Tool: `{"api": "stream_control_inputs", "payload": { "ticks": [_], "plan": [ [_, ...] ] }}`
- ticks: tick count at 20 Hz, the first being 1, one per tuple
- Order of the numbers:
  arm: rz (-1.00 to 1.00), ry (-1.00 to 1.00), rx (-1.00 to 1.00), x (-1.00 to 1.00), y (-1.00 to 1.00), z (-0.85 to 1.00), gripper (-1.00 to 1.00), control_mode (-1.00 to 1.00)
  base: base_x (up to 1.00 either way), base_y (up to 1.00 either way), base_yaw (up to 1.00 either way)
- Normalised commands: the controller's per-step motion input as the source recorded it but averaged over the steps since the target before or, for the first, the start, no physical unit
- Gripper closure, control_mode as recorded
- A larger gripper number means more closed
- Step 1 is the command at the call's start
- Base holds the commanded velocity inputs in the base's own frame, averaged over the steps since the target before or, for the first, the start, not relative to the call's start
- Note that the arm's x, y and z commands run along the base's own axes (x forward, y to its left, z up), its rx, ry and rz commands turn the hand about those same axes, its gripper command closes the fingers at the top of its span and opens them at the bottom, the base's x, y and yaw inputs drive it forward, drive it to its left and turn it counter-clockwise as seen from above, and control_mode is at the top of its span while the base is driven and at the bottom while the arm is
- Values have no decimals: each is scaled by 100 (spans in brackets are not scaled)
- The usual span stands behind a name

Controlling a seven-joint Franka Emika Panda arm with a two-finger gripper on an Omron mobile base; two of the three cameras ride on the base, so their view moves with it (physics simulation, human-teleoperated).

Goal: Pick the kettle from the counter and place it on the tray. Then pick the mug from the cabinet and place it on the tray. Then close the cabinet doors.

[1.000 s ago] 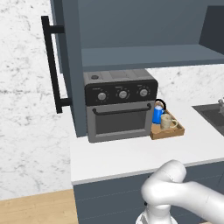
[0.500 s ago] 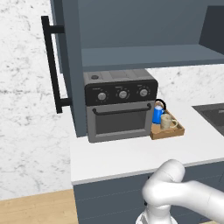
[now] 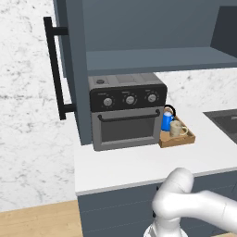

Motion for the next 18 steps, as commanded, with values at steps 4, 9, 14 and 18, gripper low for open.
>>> {"api": "stream_control_inputs", "payload": {
  "ticks": [4,9,14,18],
  "plan": [
    [0,0,10,0,-44,0,-100,-100,0,0,0],
    [0,0,7,0,-32,-7,-100,-100,0,0,0],
    [0,-5,13,0,-32,-1,-100,-100,0,0,0],
    [2,-3,20,7,-31,3,-100,-100,0,0,0]
  ]
}}
